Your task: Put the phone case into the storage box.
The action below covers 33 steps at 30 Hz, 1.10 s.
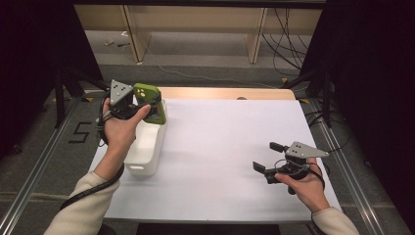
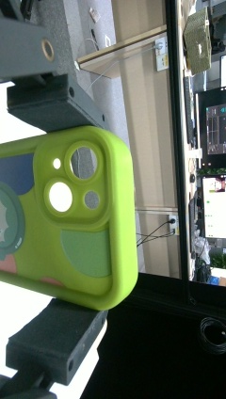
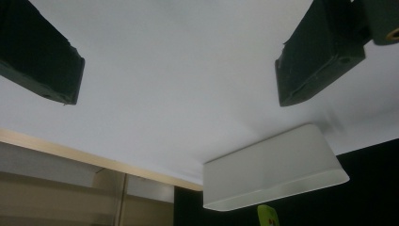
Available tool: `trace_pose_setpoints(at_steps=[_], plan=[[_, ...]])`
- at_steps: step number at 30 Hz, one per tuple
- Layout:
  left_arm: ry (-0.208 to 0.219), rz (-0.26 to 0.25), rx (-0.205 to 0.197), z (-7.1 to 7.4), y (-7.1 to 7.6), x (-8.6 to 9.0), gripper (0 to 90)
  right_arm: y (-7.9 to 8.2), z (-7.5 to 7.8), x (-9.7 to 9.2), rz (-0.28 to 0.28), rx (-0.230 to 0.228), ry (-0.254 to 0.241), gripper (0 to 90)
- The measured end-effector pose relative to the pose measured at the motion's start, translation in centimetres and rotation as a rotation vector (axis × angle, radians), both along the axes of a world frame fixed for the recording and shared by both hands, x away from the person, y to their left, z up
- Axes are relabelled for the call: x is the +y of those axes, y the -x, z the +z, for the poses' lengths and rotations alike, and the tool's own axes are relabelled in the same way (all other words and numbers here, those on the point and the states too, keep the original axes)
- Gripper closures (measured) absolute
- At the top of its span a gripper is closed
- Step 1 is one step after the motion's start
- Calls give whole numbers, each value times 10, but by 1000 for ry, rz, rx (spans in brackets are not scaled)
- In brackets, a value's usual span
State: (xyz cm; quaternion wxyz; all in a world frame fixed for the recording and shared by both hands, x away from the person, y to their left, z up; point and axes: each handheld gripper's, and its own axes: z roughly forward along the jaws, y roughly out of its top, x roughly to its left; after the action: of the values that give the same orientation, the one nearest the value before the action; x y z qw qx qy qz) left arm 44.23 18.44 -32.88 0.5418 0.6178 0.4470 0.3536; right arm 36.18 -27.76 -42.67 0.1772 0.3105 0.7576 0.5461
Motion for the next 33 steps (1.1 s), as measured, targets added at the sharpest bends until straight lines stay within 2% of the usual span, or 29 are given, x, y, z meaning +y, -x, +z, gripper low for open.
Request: trace_pose_setpoints(at_steps=[33], plan=[[-1,36,2,-1,-4,10,165,0,-1,0,2,4,-7,43]])
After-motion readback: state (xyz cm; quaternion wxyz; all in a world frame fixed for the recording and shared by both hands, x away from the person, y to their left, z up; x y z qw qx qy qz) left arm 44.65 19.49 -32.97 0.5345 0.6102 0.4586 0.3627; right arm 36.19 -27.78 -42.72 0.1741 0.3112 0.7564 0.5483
